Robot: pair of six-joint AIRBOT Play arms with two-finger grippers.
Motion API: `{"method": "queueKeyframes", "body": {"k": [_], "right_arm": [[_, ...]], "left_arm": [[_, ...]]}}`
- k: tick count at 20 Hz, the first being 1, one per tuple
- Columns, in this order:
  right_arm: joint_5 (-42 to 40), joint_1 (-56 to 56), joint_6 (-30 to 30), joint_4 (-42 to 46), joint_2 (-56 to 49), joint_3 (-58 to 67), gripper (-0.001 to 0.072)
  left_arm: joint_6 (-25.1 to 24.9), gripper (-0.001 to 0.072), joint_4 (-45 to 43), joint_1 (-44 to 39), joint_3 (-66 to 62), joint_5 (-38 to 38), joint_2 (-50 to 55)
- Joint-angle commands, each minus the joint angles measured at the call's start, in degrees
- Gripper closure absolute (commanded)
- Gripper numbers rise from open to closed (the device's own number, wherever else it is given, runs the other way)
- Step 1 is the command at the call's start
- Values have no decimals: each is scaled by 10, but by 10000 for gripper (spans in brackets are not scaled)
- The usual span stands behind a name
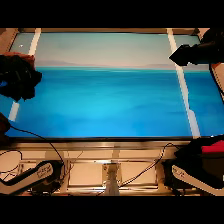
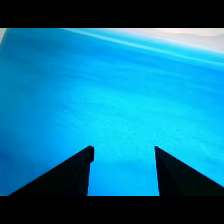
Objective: Fold the clothes and pants, and hang the long-sleeved shirts on hangers.
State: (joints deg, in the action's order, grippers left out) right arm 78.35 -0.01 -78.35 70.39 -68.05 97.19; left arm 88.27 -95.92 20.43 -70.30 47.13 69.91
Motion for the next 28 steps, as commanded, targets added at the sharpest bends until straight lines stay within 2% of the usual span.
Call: {"method": "queueKeyframes", "body": {"k": [1,17,19,20,21,22,24,26,28], "right_arm": [[2,1,0,-1,0,0,265],[-8,0,-2,0,0,0,265],[-23,0,-2,0,0,0,266],[-31,0,-2,0,0,0,266],[-40,0,-1,0,0,0,265],[-49,0,-1,0,0,0,266],[-63,0,-2,0,0,0,265],[-77,0,-1,0,0,0,265],[-90,0,-1,0,0,0,265]], "left_arm": [[0,494,0,0,0,0,0],[1,494,7,-1,0,0,0],[20,492,6,-1,0,-11,5],[27,428,6,1,0,-25,14],[29,237,6,2,0,-39,24],[32,103,6,2,0,-57,38],[32,101,6,2,0,-91,71],[30,-8,6,1,-1,-130,110],[30,-8,6,-3,-1,-170,145]]}}
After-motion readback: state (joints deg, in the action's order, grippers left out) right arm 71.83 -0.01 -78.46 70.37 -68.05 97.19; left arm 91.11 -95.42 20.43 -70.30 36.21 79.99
